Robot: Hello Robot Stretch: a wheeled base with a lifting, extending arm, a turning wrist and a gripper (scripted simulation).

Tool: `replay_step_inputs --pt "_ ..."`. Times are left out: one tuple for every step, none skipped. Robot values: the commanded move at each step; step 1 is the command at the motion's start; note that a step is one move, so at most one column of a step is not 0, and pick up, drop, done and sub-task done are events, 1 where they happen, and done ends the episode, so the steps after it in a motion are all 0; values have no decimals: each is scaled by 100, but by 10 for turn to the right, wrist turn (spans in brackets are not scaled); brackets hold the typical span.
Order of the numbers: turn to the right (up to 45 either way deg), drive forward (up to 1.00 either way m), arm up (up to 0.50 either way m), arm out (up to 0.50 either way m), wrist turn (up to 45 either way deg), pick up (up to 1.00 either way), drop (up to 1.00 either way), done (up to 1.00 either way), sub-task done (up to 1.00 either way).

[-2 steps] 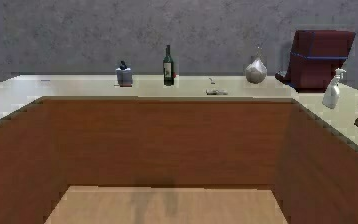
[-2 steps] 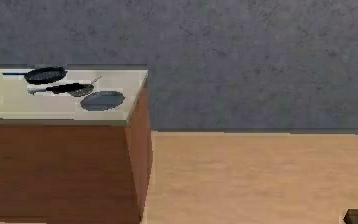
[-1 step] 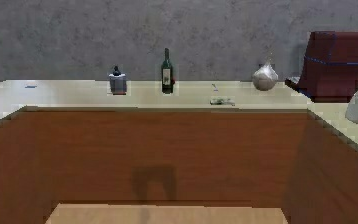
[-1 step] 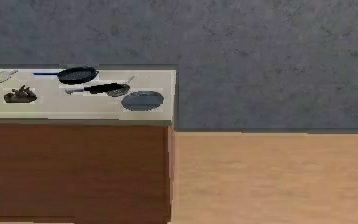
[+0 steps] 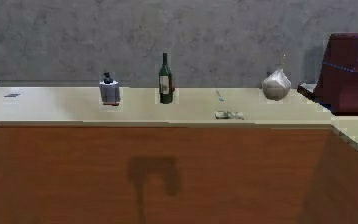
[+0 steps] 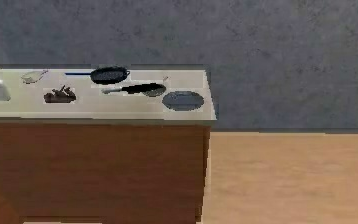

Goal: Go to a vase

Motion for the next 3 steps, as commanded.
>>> replay_step_inputs --pt "390 0 0 0 0 0 0 0 0" --pt "0 70 0 0 0 0 0 0 0" --pt "-210 0 0 0 0 0 0 0 0"
